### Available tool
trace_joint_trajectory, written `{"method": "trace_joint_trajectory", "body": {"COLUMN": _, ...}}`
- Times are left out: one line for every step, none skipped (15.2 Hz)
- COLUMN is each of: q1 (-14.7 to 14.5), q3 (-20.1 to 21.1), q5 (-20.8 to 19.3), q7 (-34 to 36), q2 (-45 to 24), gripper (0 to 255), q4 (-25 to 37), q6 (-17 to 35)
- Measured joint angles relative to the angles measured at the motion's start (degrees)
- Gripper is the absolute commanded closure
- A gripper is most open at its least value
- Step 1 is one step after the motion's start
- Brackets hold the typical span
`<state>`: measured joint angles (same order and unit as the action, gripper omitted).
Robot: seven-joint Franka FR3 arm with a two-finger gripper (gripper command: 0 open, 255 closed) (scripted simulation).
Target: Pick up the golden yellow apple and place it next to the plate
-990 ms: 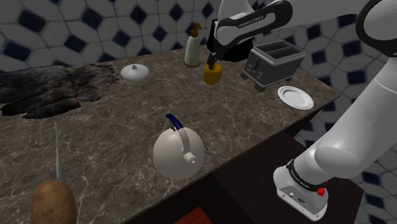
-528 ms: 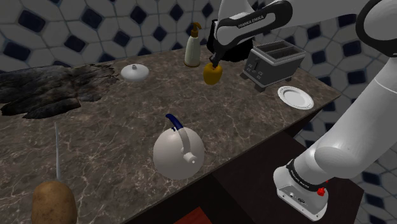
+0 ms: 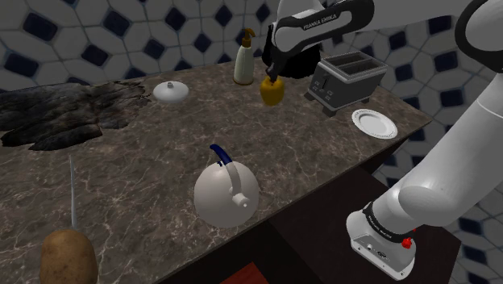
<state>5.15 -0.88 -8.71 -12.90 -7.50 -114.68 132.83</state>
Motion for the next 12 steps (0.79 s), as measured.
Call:
{"method": "trace_joint_trajectory", "body": {"q1": 0.0, "q3": 0.0, "q5": 0.1, "q7": -0.1, "q2": 0.6, "gripper": 255, "q4": 0.1, "q6": -0.7}}
{"method": "trace_joint_trajectory", "body": {"q1": 0.0, "q3": 0.0, "q5": 0.1, "q7": -0.2, "q2": 0.8, "gripper": 255, "q4": 0.5, "q6": -1.3}}
{"method": "trace_joint_trajectory", "body": {"q1": 0.0, "q3": 0.1, "q5": 0.2, "q7": -0.3, "q2": 1.2, "gripper": 255, "q4": 0.9, "q6": -2.1}}
{"method": "trace_joint_trajectory", "body": {"q1": 0.0, "q3": 0.1, "q5": 0.3, "q7": -0.4, "q2": 1.6, "gripper": 255, "q4": 1.3, "q6": -2.8}}
{"method": "trace_joint_trajectory", "body": {"q1": 0.0, "q3": 0.1, "q5": 0.4, "q7": -0.6, "q2": 1.7, "gripper": 255, "q4": 1.8, "q6": -3.5}}
{"method": "trace_joint_trajectory", "body": {"q1": 0.0, "q3": 0.0, "q5": 0.5, "q7": -0.8, "q2": 1.9, "gripper": 255, "q4": 2.5, "q6": -4.4}}
{"method": "trace_joint_trajectory", "body": {"q1": 0.0, "q3": 0.1, "q5": 0.5, "q7": -0.8, "q2": 2.1, "gripper": 255, "q4": 2.9, "q6": -4.9}}
{"method": "trace_joint_trajectory", "body": {"q1": 0.0, "q3": 0.1, "q5": 0.6, "q7": -0.9, "q2": 2.3, "gripper": 255, "q4": 3.3, "q6": -5.6}}
{"method": "trace_joint_trajectory", "body": {"q1": -0.1, "q3": 0.1, "q5": 0.6, "q7": -0.9, "q2": 2.7, "gripper": 255, "q4": 3.6, "q6": -6.3}}
{"method": "trace_joint_trajectory", "body": {"q1": 0.0, "q3": 0.1, "q5": 0.7, "q7": -1.1, "q2": 2.8, "gripper": 255, "q4": 4.3, "q6": -7.1}}
{"method": "trace_joint_trajectory", "body": {"q1": 0.0, "q3": 0.1, "q5": 0.8, "q7": -1.2, "q2": 3.2, "gripper": 255, "q4": 4.7, "q6": -7.8}}
{"method": "trace_joint_trajectory", "body": {"q1": -0.1, "q3": 0.2, "q5": 0.9, "q7": -1.2, "q2": 3.1, "gripper": 255, "q4": 5.5, "q6": -8.6}}
